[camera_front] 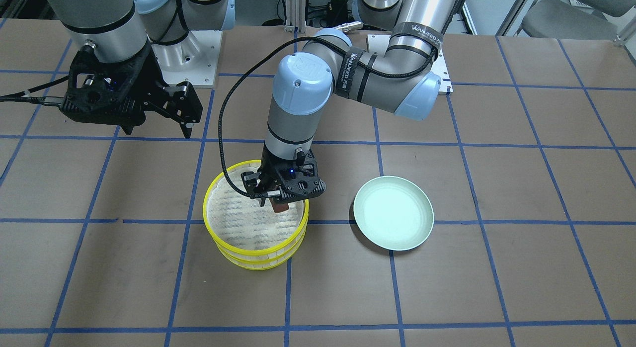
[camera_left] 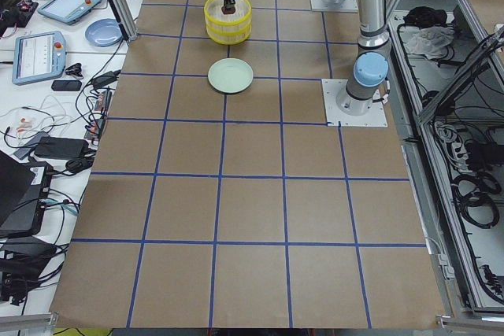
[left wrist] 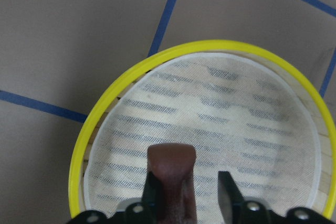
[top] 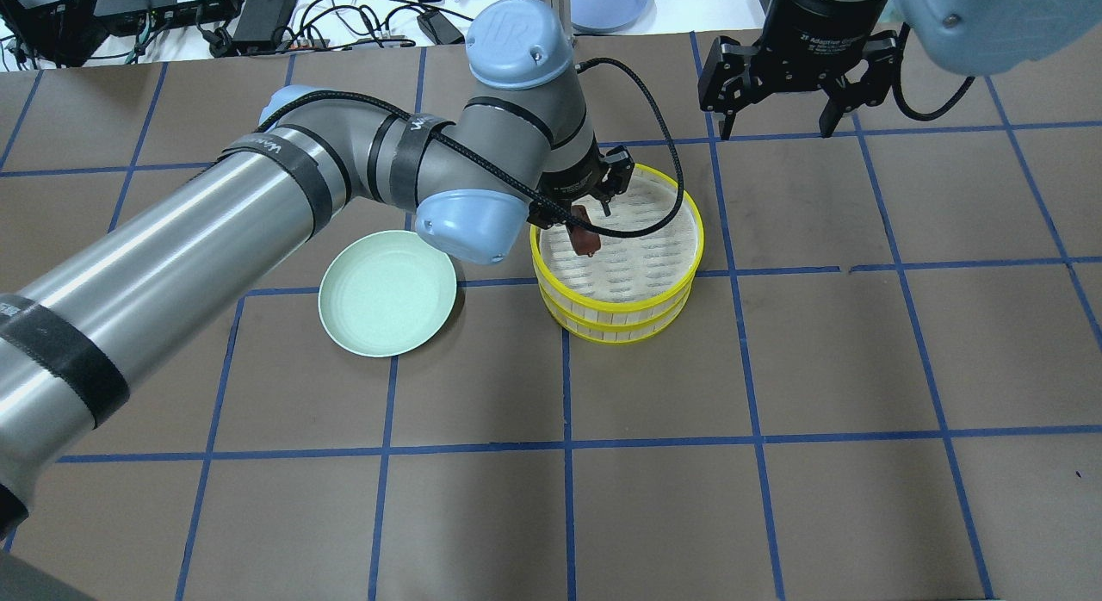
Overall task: Place buns in different layers of steamer
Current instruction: 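Lower the brown bun into the top steamer tier and open the left gripper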
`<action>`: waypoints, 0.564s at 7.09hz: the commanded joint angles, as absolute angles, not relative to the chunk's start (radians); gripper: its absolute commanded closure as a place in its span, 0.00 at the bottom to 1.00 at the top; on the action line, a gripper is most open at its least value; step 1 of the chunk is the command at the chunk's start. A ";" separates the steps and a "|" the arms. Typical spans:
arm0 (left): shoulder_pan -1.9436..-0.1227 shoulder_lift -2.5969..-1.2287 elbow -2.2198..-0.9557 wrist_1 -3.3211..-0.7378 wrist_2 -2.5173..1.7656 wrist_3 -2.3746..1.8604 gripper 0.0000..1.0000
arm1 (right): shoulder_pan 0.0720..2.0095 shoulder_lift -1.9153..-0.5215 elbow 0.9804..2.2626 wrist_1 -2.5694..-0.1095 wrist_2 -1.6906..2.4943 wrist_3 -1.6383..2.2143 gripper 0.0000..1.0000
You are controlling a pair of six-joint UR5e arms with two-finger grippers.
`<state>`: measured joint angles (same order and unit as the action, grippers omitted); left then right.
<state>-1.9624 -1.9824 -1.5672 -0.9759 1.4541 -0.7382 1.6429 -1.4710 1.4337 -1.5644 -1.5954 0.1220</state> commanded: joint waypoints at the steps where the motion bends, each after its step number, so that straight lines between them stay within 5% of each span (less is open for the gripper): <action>1: -1.962 -1.976 -1.568 -0.962 1.456 -0.718 0.00 | 1.643 -1.471 1.434 -1.559 -1.595 0.121 0.00; 4: -1.851 -1.875 -1.574 -1.044 1.463 -0.477 0.00 | 1.643 -1.471 1.436 -1.560 -1.595 0.121 0.00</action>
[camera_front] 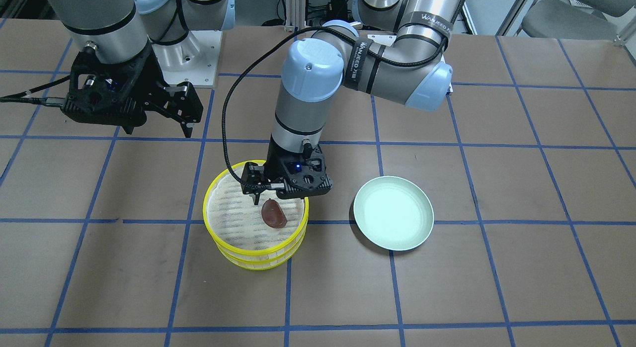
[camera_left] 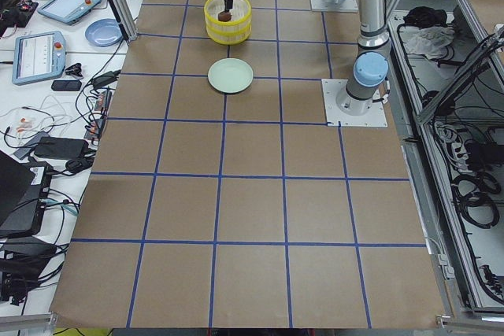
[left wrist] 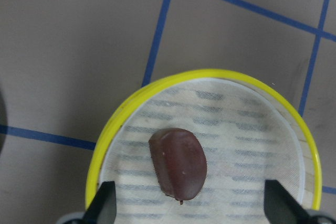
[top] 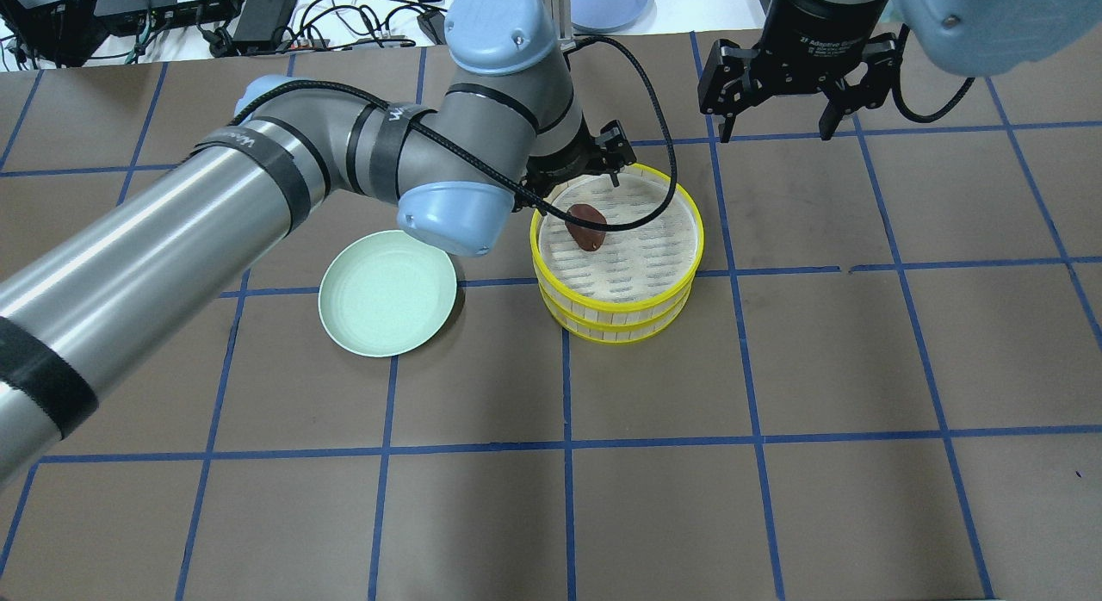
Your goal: Place buns in different layers of steamer
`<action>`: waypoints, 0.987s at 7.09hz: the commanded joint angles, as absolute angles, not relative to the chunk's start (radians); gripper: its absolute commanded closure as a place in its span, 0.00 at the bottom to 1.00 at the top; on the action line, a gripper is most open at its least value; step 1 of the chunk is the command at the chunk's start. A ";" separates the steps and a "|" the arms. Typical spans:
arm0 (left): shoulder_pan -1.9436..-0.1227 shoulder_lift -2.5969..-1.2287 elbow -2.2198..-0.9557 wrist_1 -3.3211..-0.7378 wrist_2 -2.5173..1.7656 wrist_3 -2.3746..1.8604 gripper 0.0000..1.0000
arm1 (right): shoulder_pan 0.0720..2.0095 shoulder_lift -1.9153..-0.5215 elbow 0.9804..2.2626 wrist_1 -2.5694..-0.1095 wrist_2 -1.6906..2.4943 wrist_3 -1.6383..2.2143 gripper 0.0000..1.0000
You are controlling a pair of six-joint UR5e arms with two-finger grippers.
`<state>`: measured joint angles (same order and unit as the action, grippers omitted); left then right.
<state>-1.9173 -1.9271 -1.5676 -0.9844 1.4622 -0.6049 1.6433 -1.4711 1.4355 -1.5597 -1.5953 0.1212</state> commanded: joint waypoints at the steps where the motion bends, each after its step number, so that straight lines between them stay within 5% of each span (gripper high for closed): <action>1: -1.771 -1.821 -1.572 -1.157 1.463 -0.305 0.00 | 1.644 -1.471 1.436 -1.560 -1.595 0.121 0.00; 7: -1.589 -1.560 -1.539 -1.543 1.583 -0.104 0.00 | 1.644 -1.471 1.437 -1.559 -1.595 0.121 0.00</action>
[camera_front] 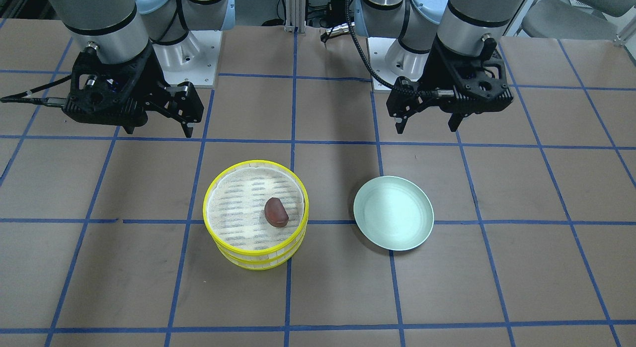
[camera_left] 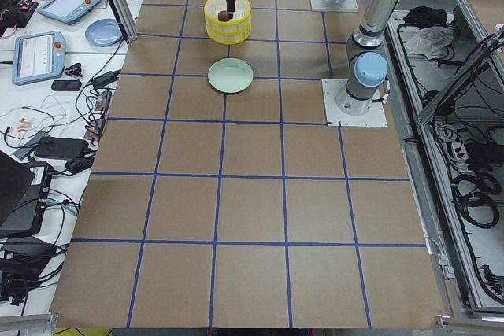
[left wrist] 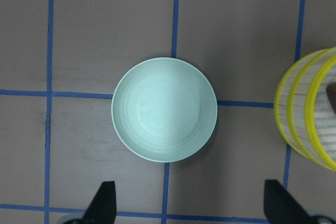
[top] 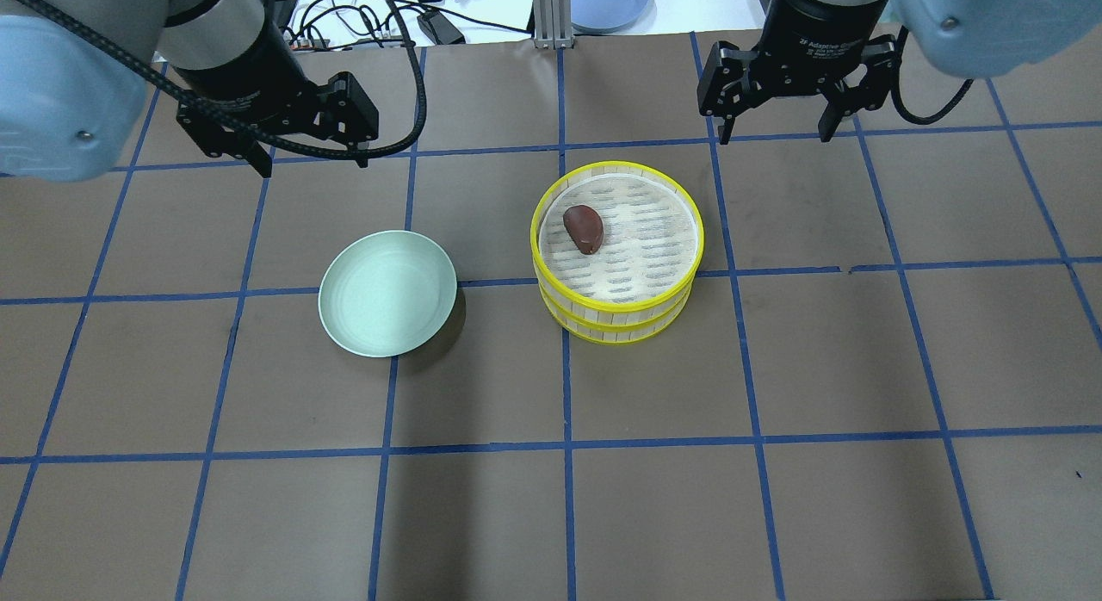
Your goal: Place buns in different layers of steamer
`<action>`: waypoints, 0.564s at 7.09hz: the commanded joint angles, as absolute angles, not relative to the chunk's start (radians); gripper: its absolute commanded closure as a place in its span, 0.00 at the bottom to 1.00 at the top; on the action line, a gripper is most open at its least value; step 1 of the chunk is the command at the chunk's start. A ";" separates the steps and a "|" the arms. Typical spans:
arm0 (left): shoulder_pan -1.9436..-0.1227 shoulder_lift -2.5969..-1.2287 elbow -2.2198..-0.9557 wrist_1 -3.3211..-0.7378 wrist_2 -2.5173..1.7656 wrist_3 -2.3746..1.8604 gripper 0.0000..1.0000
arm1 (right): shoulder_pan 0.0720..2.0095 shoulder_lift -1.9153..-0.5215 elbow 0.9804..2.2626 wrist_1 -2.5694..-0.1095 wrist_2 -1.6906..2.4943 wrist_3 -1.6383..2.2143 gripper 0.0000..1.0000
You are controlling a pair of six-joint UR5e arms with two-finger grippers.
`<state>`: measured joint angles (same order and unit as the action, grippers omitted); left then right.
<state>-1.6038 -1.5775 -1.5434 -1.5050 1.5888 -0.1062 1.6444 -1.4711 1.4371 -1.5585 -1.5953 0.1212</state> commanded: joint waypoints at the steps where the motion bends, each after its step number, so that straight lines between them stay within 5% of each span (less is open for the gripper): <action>1: -1.589 -1.556 -1.536 -1.543 1.579 -0.104 0.00 | 1.644 -1.471 1.437 -1.559 -1.595 0.121 0.00; 4: -1.585 -1.552 -1.536 -1.543 1.572 -0.103 0.00 | 1.644 -1.471 1.437 -1.560 -1.595 0.121 0.00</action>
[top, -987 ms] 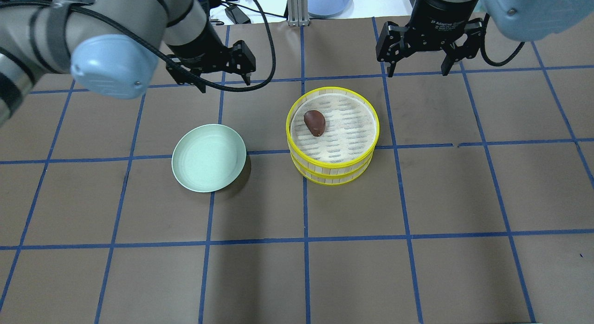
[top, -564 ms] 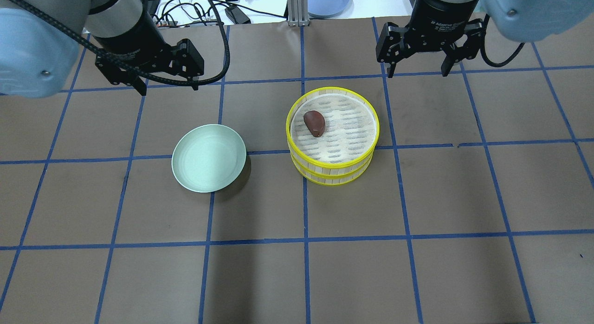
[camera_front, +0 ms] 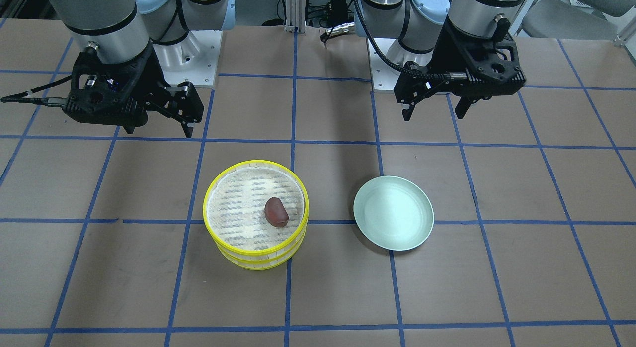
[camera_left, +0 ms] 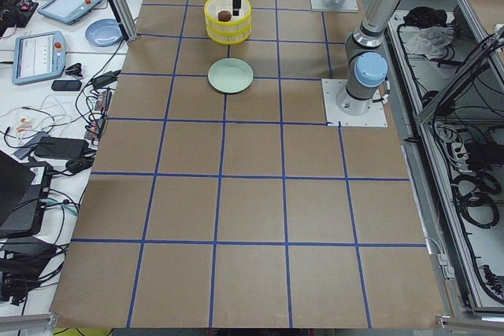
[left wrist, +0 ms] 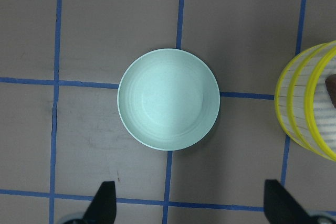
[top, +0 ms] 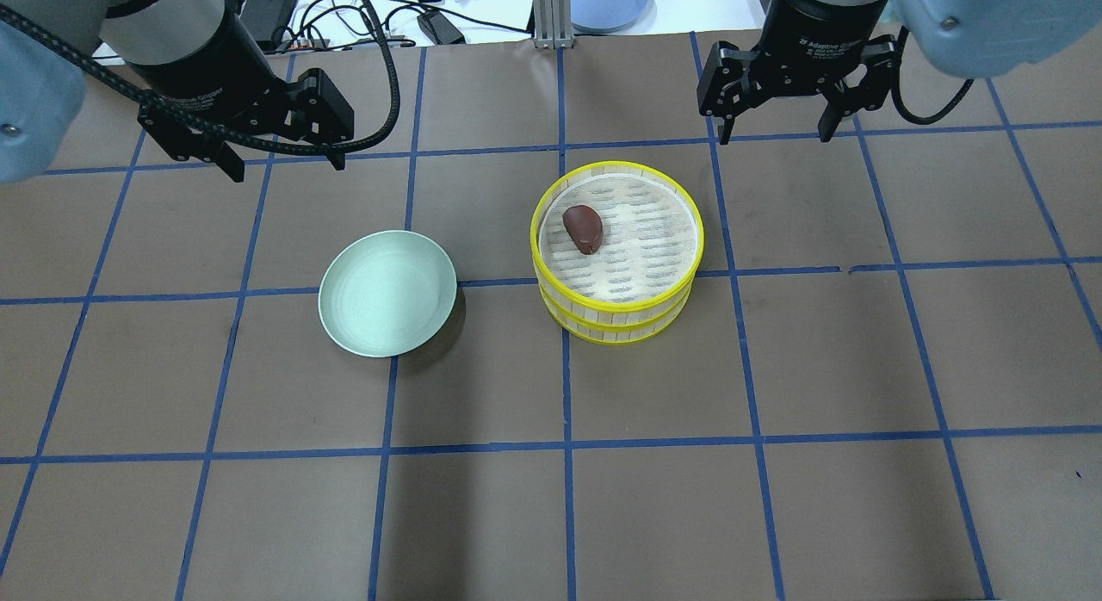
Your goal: Place buns in different layers of steamer
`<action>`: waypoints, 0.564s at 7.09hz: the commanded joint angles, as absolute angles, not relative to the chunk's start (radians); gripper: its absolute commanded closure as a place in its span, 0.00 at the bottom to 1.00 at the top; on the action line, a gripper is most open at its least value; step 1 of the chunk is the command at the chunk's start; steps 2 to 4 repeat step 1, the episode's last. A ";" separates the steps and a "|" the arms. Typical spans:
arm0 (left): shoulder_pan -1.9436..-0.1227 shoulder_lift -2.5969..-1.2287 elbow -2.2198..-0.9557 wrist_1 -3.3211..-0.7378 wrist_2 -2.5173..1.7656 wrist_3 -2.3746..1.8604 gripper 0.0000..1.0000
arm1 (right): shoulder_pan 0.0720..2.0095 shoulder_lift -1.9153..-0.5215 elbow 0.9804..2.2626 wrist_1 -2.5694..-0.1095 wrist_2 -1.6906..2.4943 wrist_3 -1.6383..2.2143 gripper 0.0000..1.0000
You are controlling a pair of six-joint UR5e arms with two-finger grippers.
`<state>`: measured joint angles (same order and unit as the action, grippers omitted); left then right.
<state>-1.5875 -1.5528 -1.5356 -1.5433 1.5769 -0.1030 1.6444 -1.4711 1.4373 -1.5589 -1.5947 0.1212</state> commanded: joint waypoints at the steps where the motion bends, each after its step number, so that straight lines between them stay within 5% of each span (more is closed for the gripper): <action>1: -1.589 -1.552 -1.531 -1.540 1.550 -0.103 0.00 | 1.644 -1.471 1.437 -1.559 -1.595 0.121 0.00; 4: -1.589 -1.552 -1.531 -1.540 1.550 -0.103 0.00 | 1.644 -1.471 1.437 -1.559 -1.595 0.121 0.00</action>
